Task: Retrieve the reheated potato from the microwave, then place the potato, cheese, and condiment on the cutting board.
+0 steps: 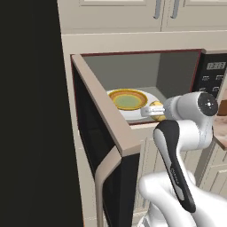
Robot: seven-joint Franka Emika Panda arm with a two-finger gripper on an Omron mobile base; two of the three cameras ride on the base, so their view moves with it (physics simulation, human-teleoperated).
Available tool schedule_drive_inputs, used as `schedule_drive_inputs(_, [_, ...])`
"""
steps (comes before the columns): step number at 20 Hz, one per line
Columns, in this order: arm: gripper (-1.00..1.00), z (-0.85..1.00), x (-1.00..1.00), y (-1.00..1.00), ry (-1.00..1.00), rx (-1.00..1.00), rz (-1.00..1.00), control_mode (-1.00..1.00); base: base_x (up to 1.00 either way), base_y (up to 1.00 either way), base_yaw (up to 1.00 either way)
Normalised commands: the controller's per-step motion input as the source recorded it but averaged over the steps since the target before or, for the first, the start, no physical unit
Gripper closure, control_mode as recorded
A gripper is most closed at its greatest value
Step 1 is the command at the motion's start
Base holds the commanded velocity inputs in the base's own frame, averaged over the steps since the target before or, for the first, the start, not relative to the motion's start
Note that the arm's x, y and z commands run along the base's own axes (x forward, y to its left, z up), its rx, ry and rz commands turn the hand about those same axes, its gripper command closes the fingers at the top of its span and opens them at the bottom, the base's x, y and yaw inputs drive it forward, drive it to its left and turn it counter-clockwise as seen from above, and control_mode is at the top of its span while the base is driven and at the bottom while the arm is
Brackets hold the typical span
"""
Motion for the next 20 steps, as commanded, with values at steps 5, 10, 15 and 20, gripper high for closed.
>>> schedule_drive_inputs(5, [1.0,0.0,0.0,0.0,0.0,0.0,0.0,1.0,0.0,0.0,0.0])
schedule_drive_inputs(10, [1.0,0.0,0.0,0.0,0.0,0.0,0.0,1.0,0.0,0.0,0.0])
schedule_drive_inputs(15, [1.0,0.0,0.0,0.0,0.0,0.0,0.0,1.0,-0.34,-0.03,-0.04])
schedule_drive_inputs(20, [1.0,0.0,0.0,0.0,0.0,0.0,0.0,1.0,-0.67,-0.15,-0.12])
